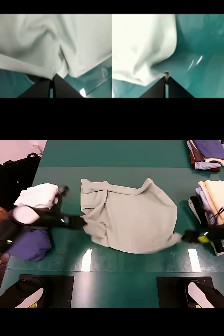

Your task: Fold the shirts.

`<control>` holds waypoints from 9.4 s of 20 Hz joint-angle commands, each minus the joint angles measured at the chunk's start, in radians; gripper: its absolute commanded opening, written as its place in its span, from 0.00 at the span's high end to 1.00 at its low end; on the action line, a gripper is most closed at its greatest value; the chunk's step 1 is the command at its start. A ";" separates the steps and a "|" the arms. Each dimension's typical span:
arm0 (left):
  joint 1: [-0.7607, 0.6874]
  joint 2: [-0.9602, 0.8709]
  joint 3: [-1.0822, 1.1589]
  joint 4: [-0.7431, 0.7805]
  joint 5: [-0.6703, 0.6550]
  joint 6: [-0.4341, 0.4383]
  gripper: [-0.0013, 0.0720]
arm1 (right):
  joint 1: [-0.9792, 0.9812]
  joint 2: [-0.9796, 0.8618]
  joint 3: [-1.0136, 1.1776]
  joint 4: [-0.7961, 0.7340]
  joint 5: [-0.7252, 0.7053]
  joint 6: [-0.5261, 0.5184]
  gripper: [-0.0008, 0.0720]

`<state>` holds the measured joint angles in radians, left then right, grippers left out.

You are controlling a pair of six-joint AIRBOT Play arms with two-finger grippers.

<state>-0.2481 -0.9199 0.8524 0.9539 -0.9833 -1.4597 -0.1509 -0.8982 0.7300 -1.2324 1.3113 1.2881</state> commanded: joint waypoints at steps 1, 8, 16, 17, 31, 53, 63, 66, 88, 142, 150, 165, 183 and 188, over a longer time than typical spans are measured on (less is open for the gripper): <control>0.093 0.081 0.280 0.129 -0.132 -0.001 0.95 | 0.074 0.095 0.277 0.011 -0.031 0.062 0.96; 0.126 0.115 1.073 0.222 -0.229 -0.028 0.95 | 0.099 0.106 1.012 -0.058 -0.044 0.066 0.96; 0.126 0.108 1.334 0.238 -0.155 -0.122 0.95 | 0.099 0.093 1.378 -0.323 0.030 0.092 0.97; 0.126 0.099 1.295 0.257 -0.139 -0.141 0.95 | 0.099 0.068 1.386 -0.325 0.043 0.092 0.97; 0.127 -0.734 0.977 0.330 -0.207 -0.051 0.95 | 0.132 -0.699 1.066 -0.226 0.110 0.082 0.97; 0.248 -0.844 0.726 0.285 -0.213 0.103 0.80 | 0.232 -0.789 0.791 -0.199 -0.107 0.156 0.96; 0.286 -0.585 0.539 0.311 -0.351 0.017 0.26 | 0.212 -0.586 0.733 -0.200 0.080 0.158 0.48; 0.286 -0.396 0.272 0.298 -0.336 -0.005 0.26 | 0.200 -0.458 0.588 -0.198 0.115 0.158 0.54; 0.117 -0.043 -0.393 -0.023 0.095 -0.130 0.95 | -0.001 -0.317 0.382 0.029 0.177 0.098 0.56; 0.118 -0.484 0.349 0.251 0.145 -0.117 0.94 | 0.041 -0.778 0.813 0.171 0.062 0.071 0.41; 0.118 -0.487 0.384 0.277 0.051 -0.076 0.90 | -0.091 -0.777 0.813 0.167 0.184 0.035 0.42; 0.118 -0.483 0.386 0.268 0.103 -0.070 0.03 | -0.095 -0.777 0.548 0.248 0.091 -0.043 0.29; -0.166 -0.689 0.507 -0.155 0.122 0.098 0.95 | 0.100 -0.599 0.758 0.352 0.103 -0.032 0.97; -0.279 -0.964 0.760 -0.153 0.044 0.053 0.95 | 0.261 -0.550 0.991 0.457 0.111 0.049 0.96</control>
<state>-0.4690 -1.7538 1.4963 0.8021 -0.8906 -1.3769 0.0299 -1.4742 1.6001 -0.8505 1.4082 1.2907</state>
